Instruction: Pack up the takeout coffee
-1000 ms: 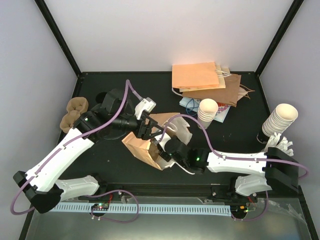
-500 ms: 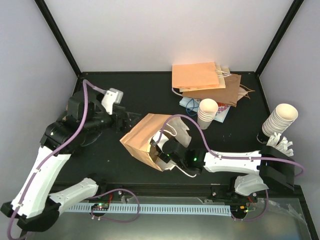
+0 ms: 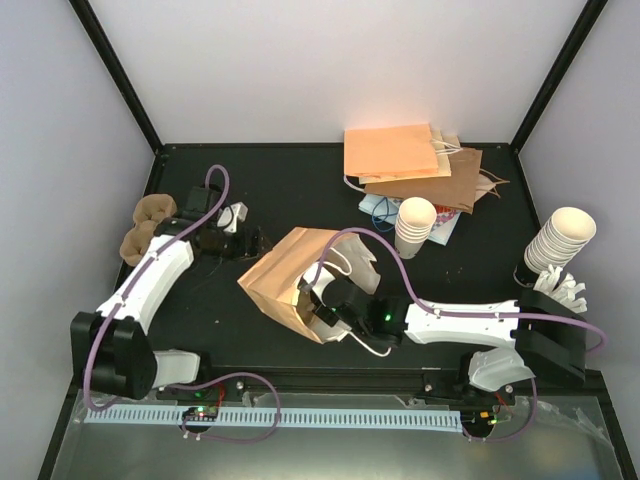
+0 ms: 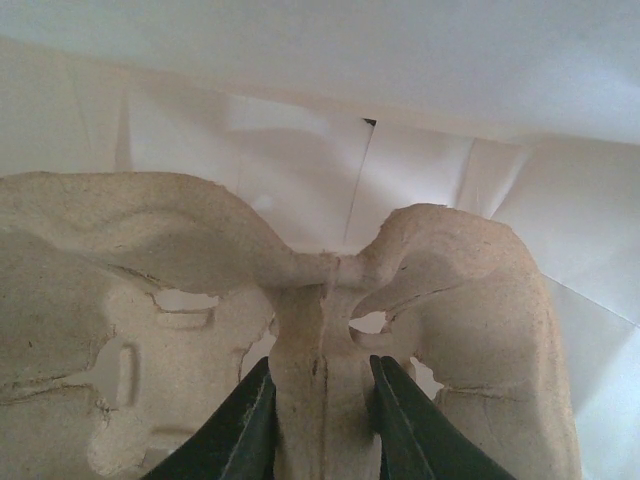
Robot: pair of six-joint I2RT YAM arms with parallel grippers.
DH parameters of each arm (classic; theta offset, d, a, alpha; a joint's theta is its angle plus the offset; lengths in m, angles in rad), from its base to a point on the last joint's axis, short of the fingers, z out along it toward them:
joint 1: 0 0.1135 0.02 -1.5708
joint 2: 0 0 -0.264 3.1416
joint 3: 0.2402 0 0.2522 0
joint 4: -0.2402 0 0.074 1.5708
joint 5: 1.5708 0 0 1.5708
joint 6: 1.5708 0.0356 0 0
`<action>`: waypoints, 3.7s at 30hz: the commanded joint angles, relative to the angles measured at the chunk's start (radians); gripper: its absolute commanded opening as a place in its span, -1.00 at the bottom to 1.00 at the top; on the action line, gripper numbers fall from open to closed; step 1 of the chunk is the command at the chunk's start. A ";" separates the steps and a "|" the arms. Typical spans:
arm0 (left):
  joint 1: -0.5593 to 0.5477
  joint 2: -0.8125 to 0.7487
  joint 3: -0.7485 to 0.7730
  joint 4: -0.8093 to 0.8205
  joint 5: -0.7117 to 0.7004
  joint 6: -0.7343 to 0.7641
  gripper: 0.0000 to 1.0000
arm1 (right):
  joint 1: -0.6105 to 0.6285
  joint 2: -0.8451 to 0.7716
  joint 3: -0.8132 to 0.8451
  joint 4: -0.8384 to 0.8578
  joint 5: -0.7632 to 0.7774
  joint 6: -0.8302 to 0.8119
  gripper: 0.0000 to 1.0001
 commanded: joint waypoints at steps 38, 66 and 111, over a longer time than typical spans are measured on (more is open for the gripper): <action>-0.047 0.322 -0.026 0.294 0.437 0.032 0.66 | 0.094 0.144 0.163 -0.129 0.120 0.081 -0.22; -0.078 0.331 -0.030 0.273 0.434 0.041 0.64 | 0.106 0.357 0.260 -0.214 0.265 0.216 0.52; -0.177 0.325 -0.069 0.335 0.437 0.044 0.65 | 0.313 0.143 0.081 -0.323 0.216 0.378 0.02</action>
